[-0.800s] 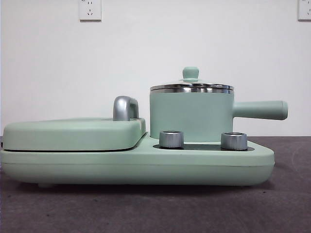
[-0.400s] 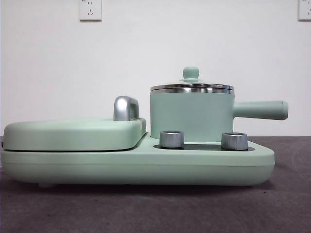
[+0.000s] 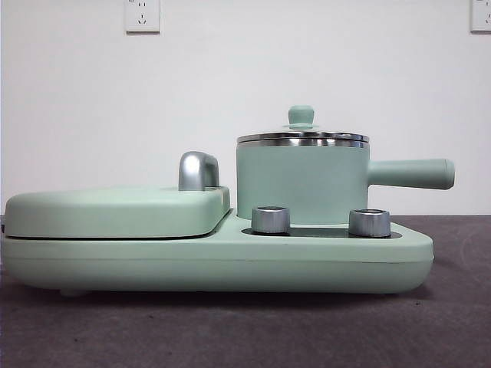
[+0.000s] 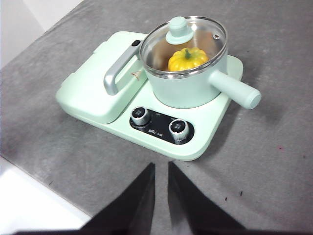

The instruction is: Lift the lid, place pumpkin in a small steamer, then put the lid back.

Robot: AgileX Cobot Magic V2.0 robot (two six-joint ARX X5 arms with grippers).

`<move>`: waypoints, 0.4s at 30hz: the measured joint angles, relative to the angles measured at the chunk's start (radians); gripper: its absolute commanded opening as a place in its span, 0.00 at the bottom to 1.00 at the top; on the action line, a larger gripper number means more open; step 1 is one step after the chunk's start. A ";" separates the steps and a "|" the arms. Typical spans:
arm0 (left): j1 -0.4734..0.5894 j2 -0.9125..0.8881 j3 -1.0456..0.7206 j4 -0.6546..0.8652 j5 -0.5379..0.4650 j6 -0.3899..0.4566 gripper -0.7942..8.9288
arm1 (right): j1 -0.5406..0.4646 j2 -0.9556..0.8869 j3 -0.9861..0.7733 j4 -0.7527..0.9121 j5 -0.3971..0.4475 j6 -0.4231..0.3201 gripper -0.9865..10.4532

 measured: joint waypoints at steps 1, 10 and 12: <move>0.000 0.000 0.000 0.000 0.000 0.000 0.09 | 0.000 0.000 0.000 0.000 0.001 0.000 0.12; 0.031 -0.022 -0.019 0.027 0.000 0.000 0.09 | 0.000 0.000 0.000 0.000 0.001 0.000 0.12; 0.077 -0.053 -0.055 0.058 0.009 0.000 0.09 | 0.000 0.000 0.000 0.000 0.001 0.000 0.12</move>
